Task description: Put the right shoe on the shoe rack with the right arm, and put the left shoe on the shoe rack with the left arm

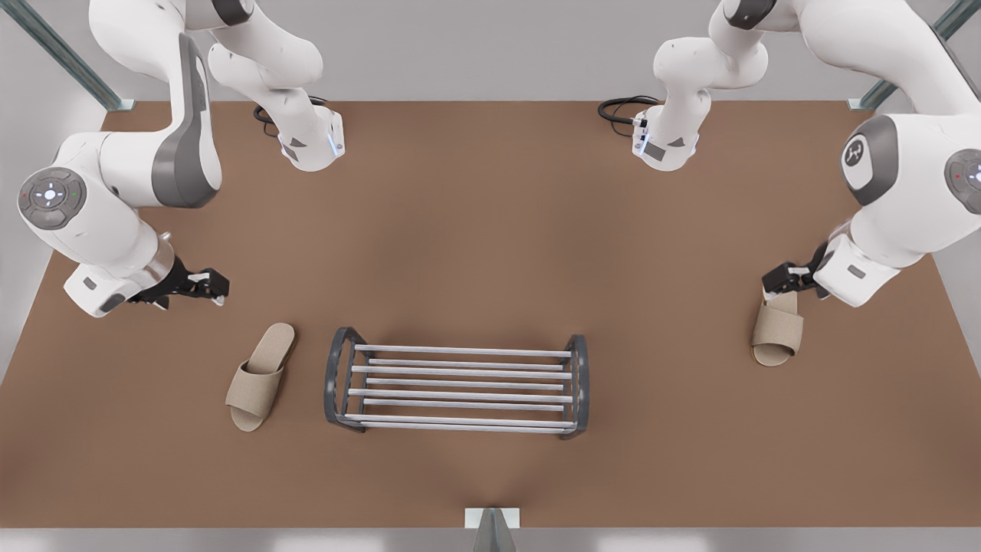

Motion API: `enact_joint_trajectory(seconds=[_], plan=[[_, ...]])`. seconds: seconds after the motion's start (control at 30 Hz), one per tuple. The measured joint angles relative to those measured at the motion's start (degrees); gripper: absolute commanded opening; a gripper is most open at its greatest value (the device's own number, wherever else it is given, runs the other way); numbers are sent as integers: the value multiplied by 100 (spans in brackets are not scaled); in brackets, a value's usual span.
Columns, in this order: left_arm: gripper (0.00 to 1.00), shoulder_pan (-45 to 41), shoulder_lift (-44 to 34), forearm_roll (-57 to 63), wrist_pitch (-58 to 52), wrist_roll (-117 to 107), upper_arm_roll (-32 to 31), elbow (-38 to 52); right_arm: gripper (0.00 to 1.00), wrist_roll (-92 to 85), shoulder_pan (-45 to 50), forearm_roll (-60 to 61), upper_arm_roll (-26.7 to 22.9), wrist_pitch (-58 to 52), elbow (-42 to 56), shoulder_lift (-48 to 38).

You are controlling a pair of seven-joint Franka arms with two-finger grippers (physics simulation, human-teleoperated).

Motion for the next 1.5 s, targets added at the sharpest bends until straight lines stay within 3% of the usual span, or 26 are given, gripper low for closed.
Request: enact_joint_trajectory(seconds=[0.1, 0.23, 0.37, 0.5, 0.63, 0.83, 0.93, 1.13, 1.5], plan=[[100, -53, -59, -86, 214, 4, 110, -238, 100, -77, 8, -16, 13, 76, -63, -13], [100, -77, -367, -1648, 739, 127, 1471, -1488, 100, -172, -14, -44, 316, 361, -889, -205], [100, 116, -421, -3906, 1425, 884, 2678, -3390, 100, -243, 49, -818, 874, 959, -1826, -340], [100, -15, -388, -5693, 2111, 2174, 3340, -4800, 100, -208, 116, -2465, 1074, 2080, -3022, -442], [100, 35, -351, -6542, 2475, 3623, 3922, -5524, 100, 253, 115, -5715, 1087, 3138, -3758, -119], [100, 74, 26, -7691, 2769, 5840, 4178, -6057, 100, 1449, -12, -9658, 1025, 3945, -3976, 571], [100, 189, 203, -8037, 2813, 6819, 4284, -6175, 100, 2113, -159, -10731, 995, 4114, -4015, 843], [100, 237, 387, -9106, 2648, 8213, 4302, -6442, 100, 3244, -202, -11866, 797, 4272, -4052, 1003], [100, 243, 665, -10117, 2444, 9035, 3973, -6410, 100, 4685, -268, -12549, 667, 4038, -4082, 1292]])
